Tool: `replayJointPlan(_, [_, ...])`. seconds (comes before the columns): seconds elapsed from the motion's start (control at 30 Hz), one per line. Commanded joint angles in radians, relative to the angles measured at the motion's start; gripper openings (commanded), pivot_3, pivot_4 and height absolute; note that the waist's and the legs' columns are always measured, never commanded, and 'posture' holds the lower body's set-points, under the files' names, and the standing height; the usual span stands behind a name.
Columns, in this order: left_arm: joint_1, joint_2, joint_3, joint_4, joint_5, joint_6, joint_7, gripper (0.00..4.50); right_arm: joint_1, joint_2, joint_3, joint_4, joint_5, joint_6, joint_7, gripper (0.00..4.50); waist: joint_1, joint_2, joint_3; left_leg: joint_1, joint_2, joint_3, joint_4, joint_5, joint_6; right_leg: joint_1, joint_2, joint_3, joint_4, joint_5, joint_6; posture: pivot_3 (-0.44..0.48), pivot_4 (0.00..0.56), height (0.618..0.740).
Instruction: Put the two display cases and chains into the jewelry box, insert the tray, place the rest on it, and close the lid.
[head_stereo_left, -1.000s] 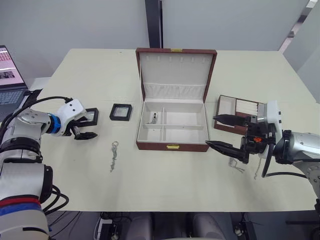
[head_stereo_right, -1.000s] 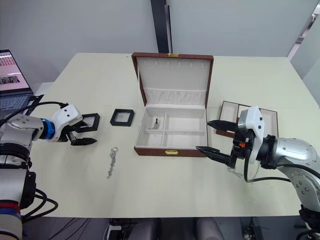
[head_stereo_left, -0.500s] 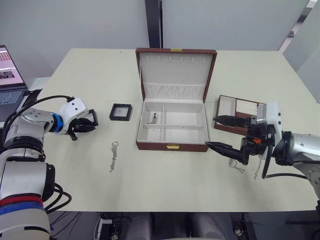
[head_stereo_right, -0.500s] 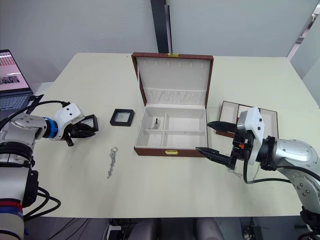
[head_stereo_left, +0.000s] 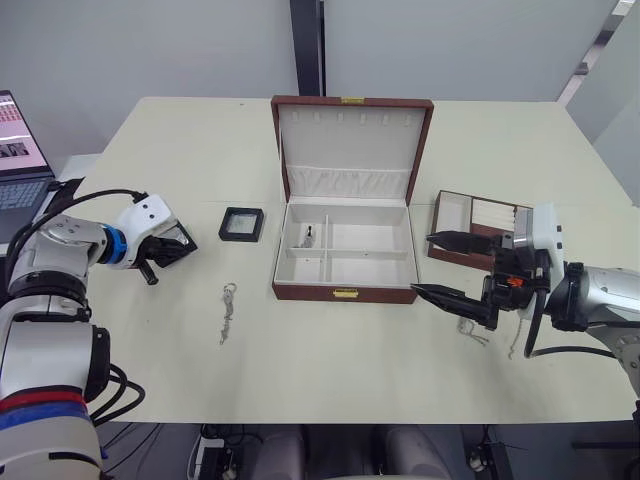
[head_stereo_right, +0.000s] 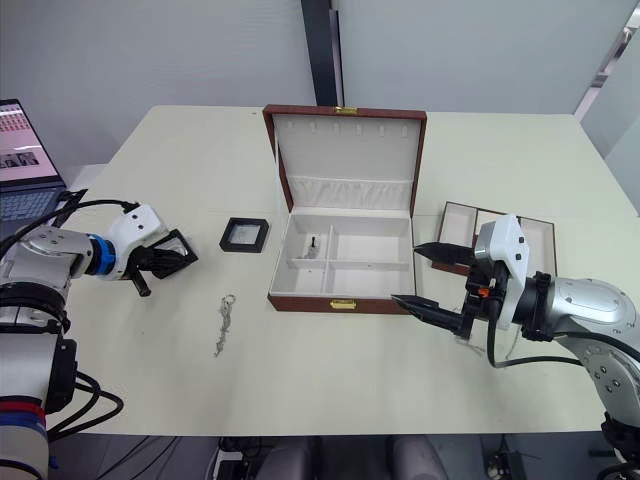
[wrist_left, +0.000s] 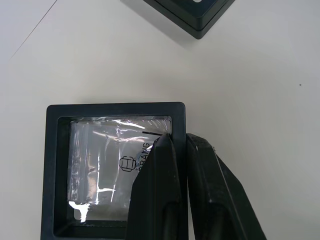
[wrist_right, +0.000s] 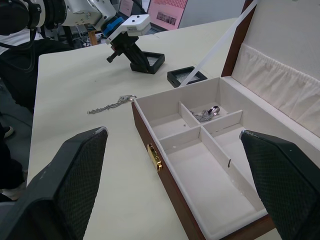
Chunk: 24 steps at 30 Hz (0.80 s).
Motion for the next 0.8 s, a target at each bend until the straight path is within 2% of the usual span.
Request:
replayJointPlan(0.03, [-0.008, 0.031, 0.026, -0.052, -0.025, 0.000, -0.049, 0.01, -0.003, -0.019, -0.040, -0.018, 0.014, -0.018, 0.011, 4.50, 0.000, 0.000, 0.000, 0.000, 0.000, 0.000, 0.000, 0.000, 0.000, 0.000, 0.000, 0.000, 0.000, 0.000, 0.000, 0.000, 0.150, 0.740])
replayJointPlan(0.27, [0.015, 0.081, 0.073, -0.288, -0.114, 0.118, -0.189, 0.01, -0.001, -0.032, -0.069, 0.002, 0.011, -0.022, 0.021, 4.50, -0.001, 0.000, 0.000, 0.000, 0.001, 0.000, 0.000, 0.000, 0.000, 0.000, 0.000, 0.000, 0.000, 0.000, 0.000, 0.000, 0.150, 0.740])
replayJointPlan(0.47, [0.159, 0.137, 0.094, -0.768, -0.223, 0.418, -0.286, 0.01, 0.025, -0.053, -0.113, 0.023, -0.005, -0.031, 0.033, 4.50, -0.002, 0.000, 0.000, 0.000, 0.002, -0.001, 0.000, 0.000, 0.000, 0.000, 0.000, 0.001, 0.000, 0.000, 0.000, 0.000, 0.150, 0.740])
replayJointPlan(0.63, [0.198, 0.137, 0.065, -1.043, -0.292, 0.614, -0.320, 0.01, 0.061, -0.067, -0.157, 0.019, -0.010, -0.038, 0.029, 4.50, 0.000, 0.000, 0.000, 0.000, 0.001, -0.001, 0.000, 0.000, 0.000, 0.001, 0.000, 0.002, 0.000, 0.000, 0.000, 0.000, 0.150, 0.740])
replayJointPlan(0.8, [0.142, 0.094, -0.012, -1.147, -0.306, 0.677, -0.333, 0.01, 0.104, -0.068, -0.191, -0.003, -0.010, -0.038, 0.007, 4.50, 0.001, 0.000, 0.000, 0.000, 0.000, -0.001, 0.000, 0.000, 0.000, 0.001, 0.003, 0.002, -0.001, 0.000, 0.000, 0.000, 0.150, 0.740])
